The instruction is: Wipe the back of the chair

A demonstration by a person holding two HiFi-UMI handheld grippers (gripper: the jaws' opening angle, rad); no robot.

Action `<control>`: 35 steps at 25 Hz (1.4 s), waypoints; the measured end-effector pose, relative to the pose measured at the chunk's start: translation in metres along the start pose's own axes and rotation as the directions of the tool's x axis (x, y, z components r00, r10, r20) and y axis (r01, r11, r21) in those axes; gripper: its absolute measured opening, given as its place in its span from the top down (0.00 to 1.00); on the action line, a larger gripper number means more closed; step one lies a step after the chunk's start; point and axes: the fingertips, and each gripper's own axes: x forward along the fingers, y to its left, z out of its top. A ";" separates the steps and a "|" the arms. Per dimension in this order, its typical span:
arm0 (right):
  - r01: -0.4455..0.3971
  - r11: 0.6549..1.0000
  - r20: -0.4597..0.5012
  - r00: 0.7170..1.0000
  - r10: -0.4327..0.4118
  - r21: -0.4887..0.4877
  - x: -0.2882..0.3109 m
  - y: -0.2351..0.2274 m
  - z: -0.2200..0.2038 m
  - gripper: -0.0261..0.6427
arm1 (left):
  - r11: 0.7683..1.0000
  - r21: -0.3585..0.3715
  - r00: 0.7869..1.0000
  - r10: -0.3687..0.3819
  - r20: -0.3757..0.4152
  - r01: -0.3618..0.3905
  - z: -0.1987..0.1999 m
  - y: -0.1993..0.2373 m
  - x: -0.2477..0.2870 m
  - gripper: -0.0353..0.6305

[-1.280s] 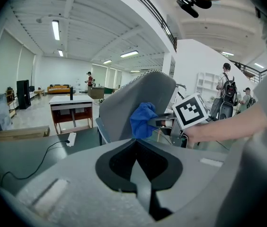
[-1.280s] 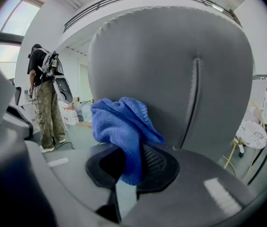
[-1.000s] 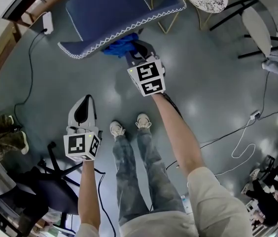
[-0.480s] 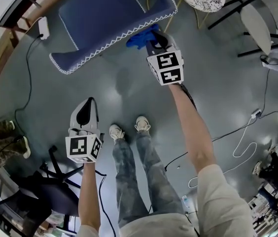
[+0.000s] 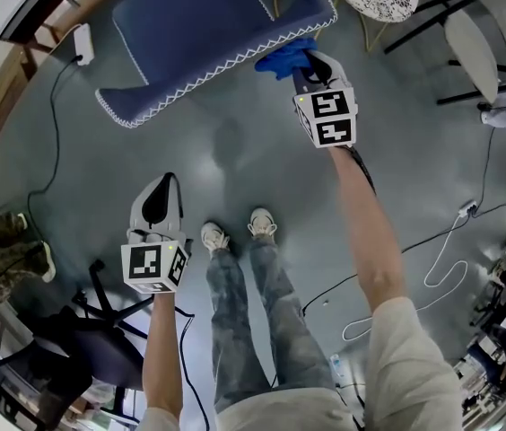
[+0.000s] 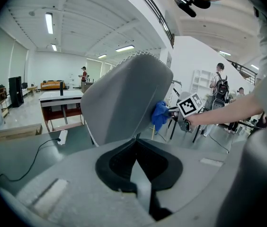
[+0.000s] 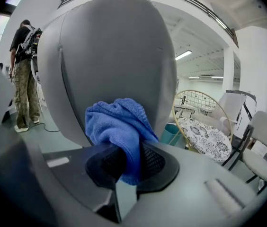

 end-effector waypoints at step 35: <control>-0.388 0.922 0.047 0.920 0.388 -0.016 0.033 0.310 0.008 0.89 | 0.973 -0.061 0.974 0.223 0.042 -0.221 -0.075 0.105 -0.070 0.94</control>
